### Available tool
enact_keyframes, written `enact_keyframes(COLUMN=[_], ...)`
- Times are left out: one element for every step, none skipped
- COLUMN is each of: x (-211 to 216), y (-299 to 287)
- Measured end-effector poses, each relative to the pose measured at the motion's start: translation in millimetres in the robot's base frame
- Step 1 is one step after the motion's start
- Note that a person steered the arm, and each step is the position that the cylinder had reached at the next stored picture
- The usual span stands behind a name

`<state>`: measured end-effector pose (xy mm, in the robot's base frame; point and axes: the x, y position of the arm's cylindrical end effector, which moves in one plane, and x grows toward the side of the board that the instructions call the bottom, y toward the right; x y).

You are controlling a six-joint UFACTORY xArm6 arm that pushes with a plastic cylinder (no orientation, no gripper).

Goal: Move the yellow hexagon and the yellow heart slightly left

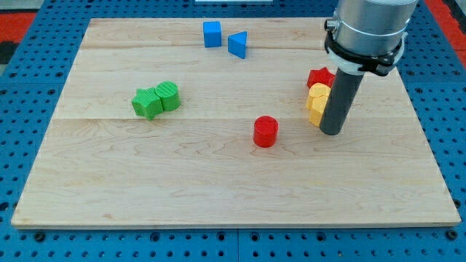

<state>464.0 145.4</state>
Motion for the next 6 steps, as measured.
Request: enact_keyframes(x=[-5,-15,-23,-15,-16,-40], y=[7,28,37,17,-11,-6])
